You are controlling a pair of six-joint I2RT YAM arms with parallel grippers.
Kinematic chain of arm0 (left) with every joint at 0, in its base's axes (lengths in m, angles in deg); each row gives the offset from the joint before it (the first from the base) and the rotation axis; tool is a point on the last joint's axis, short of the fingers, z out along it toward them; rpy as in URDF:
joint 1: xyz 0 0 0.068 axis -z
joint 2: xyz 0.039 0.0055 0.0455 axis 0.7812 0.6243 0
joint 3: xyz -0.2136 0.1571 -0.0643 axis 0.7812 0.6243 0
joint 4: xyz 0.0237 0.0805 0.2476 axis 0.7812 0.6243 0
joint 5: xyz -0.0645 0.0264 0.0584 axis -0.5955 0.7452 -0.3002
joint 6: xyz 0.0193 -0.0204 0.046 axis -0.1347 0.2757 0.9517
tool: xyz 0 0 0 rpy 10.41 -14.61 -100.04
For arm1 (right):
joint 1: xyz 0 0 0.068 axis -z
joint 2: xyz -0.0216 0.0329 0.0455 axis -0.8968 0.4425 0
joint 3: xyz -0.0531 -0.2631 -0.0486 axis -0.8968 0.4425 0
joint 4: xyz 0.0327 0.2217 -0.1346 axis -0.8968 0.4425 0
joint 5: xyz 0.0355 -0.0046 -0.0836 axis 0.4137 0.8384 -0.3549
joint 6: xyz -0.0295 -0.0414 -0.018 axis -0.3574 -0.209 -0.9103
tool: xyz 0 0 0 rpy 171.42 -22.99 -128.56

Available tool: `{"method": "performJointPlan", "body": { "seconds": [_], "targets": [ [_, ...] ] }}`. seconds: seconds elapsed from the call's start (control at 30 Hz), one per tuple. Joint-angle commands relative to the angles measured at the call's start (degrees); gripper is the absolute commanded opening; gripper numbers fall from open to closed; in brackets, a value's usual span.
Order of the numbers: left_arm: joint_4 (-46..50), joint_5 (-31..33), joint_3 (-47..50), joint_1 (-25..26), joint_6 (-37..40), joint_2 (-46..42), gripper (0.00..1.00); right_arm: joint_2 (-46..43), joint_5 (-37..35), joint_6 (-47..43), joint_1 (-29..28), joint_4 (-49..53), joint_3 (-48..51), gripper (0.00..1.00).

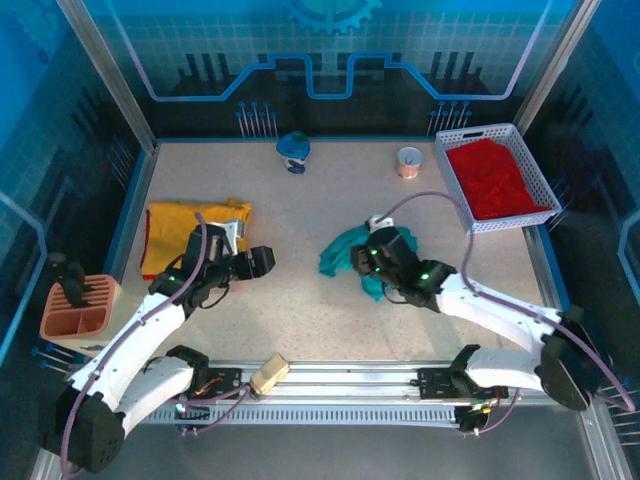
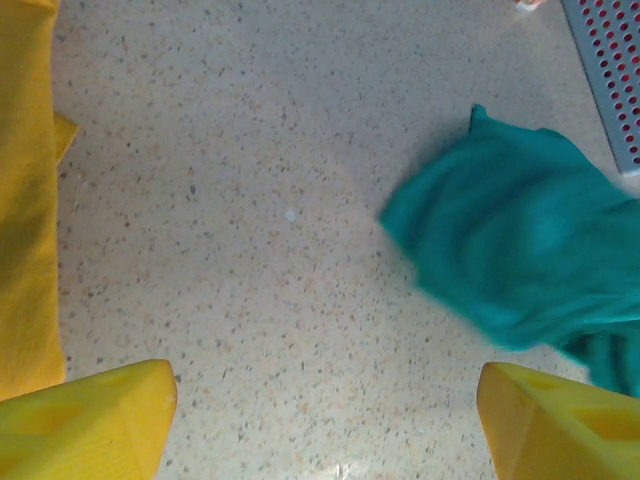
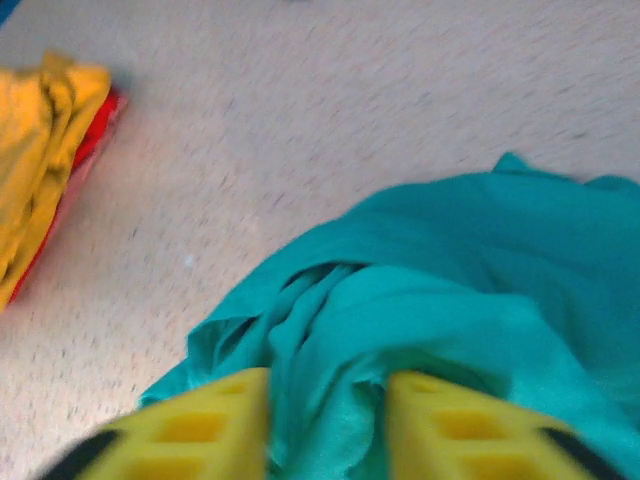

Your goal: Fold and stack the t-shirts

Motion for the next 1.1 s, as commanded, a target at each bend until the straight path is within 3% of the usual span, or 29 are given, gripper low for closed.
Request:
{"method": "performJointPlan", "body": {
  "seconds": [0.0,0.07,0.13,0.33,0.7,0.8,0.93,1.07],
  "targets": [
    [5.2,-0.3,-1.1,0.4,-0.2,-1.4,0.79,2.4,-3.4,0.9,-3.7,-2.5,-2.9,0.67],
    [5.2,-0.8,-0.3,0.4,-1.2,-1.9,0.79,2.3,-2.7,1.3,-3.8,-2.0,-2.7,0.87],
    [4.7,-1.4,0.7,0.5,-2.1,-2.0,0.79,1.4,-2.7,1.1,-3.4,-1.0,-2.4,0.99],
    [1.8,-2.3,3.2,2.3,-4.4,0.4,0.77,-2.6,-4.9,4.0,0.9,5.8,-0.8,0.98],
    [-9.4,1.0,3.1,14.4,-9.3,11.9,0.75,-5.6,5.8,7.5,13.4,9.7,7.9,0.88],
    [-10.8,1.4,1.6,17.1,-9.7,16.4,0.74,-5.7,5.5,8.0,15.5,11.3,9.0,0.88],
    [-10.1,1.9,-0.7,19.7,-9.7,19.5,0.74,-5.7,10.2,8.8,20.6,8.0,11.7,0.86],
    [-9.9,2.9,-0.4,20.6,-9.9,18.9,0.73,-2.8,16.5,10.3,24.9,3.5,13.4,0.78]
  ]
}}
